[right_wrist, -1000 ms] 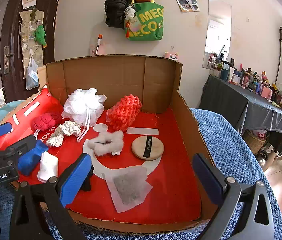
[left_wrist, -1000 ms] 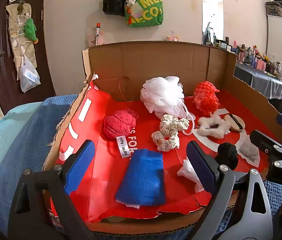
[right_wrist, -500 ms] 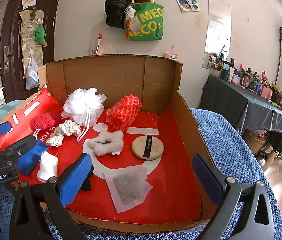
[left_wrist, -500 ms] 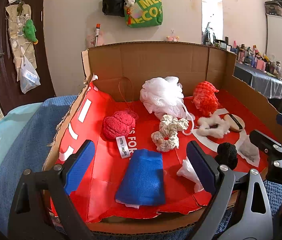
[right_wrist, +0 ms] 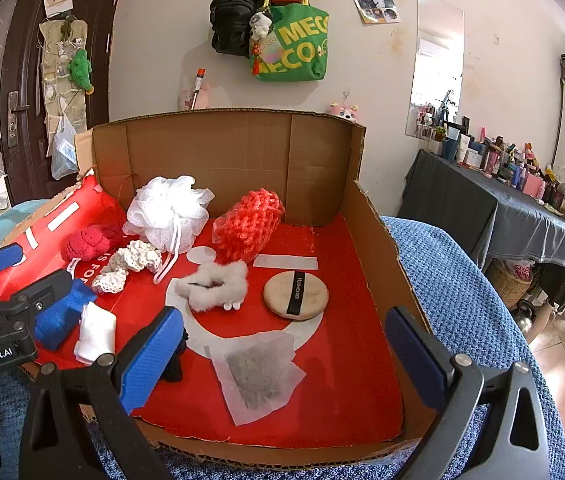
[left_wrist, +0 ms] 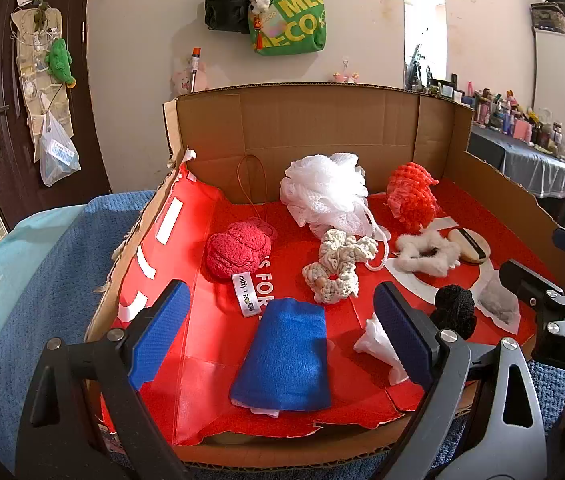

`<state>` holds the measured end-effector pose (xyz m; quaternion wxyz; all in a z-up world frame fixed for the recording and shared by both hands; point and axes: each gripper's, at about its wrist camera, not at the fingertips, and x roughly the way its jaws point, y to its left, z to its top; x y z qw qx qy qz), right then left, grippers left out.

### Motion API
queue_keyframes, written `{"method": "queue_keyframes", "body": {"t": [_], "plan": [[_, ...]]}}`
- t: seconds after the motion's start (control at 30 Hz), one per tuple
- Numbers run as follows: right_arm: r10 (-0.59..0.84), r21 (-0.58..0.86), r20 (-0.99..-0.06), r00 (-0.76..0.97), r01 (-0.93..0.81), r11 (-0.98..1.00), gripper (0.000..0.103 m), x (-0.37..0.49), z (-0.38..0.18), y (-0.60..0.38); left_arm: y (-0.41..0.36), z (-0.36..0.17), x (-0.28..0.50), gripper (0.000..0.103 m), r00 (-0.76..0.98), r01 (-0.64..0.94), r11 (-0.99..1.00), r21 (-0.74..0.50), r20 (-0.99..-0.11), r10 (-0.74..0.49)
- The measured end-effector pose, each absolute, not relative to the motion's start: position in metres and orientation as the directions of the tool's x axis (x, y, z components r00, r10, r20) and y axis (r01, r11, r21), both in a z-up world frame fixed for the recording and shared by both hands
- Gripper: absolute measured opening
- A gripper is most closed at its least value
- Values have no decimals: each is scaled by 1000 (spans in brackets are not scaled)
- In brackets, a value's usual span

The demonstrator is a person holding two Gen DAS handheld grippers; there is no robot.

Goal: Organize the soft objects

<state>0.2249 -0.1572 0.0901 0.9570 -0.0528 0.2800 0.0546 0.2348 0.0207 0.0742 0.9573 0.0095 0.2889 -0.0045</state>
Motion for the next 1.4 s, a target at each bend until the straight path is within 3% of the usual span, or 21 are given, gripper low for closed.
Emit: {"method": "queue_keyframes", "body": {"t": [0.67, 1.0, 1.13, 1.2, 1.4], "plan": [[77, -70, -542, 837, -136, 988, 103, 224, 90, -157, 21, 75, 234, 94, 835, 19, 1000, 11, -550, -10], [126, 9, -512, 850, -141, 990, 103, 186, 107, -169, 16, 104, 187, 94, 866, 44, 999, 7, -500, -35], [104, -15, -508, 855, -130, 991, 103, 162, 111, -169, 14, 108, 163, 95, 859, 51, 999, -9, -510, -48], [101, -25, -506, 856, -131, 991, 103, 148, 112, -170, 13, 108, 154, 101, 854, 53, 998, -14, -518, -53], [108, -6, -566, 817, -135, 991, 103, 128, 107, -171, 5, 93, 135, 101, 803, 68, 997, -20, -592, -67]]}}
